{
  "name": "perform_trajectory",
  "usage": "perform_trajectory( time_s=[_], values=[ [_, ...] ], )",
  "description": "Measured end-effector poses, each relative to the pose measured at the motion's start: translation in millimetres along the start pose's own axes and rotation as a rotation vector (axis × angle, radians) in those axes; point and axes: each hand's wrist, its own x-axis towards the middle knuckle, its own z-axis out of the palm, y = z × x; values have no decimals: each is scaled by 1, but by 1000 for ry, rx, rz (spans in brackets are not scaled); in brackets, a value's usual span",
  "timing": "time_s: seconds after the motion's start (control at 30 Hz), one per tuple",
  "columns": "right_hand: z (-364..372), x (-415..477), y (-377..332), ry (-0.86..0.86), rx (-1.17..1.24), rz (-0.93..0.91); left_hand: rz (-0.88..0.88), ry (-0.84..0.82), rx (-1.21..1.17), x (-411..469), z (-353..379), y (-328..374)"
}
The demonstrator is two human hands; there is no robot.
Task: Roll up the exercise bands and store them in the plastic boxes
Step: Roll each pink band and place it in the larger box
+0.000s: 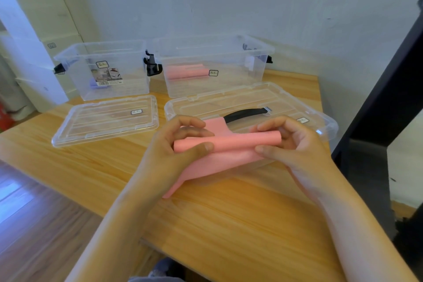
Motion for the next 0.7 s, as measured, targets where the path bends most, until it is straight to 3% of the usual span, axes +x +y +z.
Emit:
perform_trajectory(
  time_s=[0.17, 0.43, 0.7],
  values=[
    [0, 2, 3, -21, -24, 128, 106, 55, 15, 1, -4, -3],
    [3, 0, -5, 40, -20, -2, -50, -5, -43, -1, -5, -5],
    [2, 0, -3, -44, -80, 78, 72, 21, -147, -1, -6, 0]
  ],
)
